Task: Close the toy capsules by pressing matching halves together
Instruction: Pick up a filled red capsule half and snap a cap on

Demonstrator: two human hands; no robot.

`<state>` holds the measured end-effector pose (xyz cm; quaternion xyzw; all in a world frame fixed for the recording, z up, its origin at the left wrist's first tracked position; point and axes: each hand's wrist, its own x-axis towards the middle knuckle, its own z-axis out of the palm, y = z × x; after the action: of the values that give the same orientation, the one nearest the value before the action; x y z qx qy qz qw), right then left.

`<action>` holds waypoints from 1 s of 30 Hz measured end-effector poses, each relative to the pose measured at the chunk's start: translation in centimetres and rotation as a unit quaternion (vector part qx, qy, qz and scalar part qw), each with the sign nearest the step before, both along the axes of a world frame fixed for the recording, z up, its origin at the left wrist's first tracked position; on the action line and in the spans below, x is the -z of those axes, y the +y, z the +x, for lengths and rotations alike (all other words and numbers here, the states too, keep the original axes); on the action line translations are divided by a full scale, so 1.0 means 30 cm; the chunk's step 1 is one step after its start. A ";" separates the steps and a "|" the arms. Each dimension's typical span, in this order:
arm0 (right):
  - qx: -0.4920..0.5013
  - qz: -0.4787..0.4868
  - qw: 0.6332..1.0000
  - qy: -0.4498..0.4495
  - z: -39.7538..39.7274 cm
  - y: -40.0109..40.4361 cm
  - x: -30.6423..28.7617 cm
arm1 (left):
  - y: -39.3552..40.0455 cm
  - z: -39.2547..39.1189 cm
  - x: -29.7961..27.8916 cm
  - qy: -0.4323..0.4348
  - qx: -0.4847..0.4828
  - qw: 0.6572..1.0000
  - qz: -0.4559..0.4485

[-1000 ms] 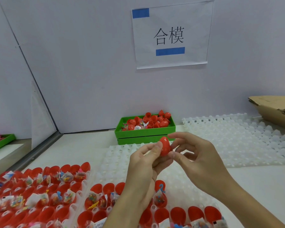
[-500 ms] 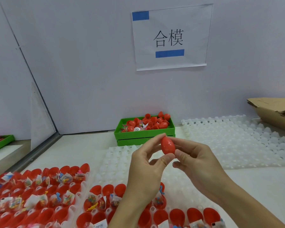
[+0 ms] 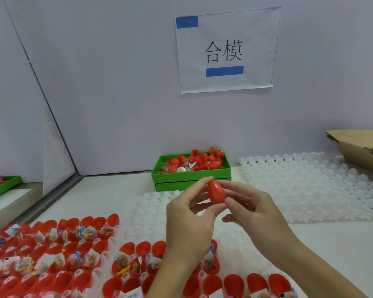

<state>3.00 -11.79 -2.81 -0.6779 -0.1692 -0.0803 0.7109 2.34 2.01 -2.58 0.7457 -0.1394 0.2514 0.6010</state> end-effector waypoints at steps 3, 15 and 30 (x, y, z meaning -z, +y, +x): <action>0.045 -0.023 0.999 -0.015 -0.005 0.005 -0.008 | 0.001 0.001 0.006 -0.022 -0.019 0.999 0.022; -0.047 0.099 0.987 0.121 0.009 0.008 0.010 | -0.005 -0.003 0.002 -0.028 -0.010 0.999 0.043; -0.016 0.134 0.986 0.097 0.012 -0.016 -0.003 | 0.012 0.006 -0.014 0.097 0.122 0.964 -0.216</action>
<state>3.36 -12.27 -2.72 -0.5779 -0.0985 -0.0246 0.8098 2.51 2.36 -2.15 0.5961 -0.1131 0.1268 0.7848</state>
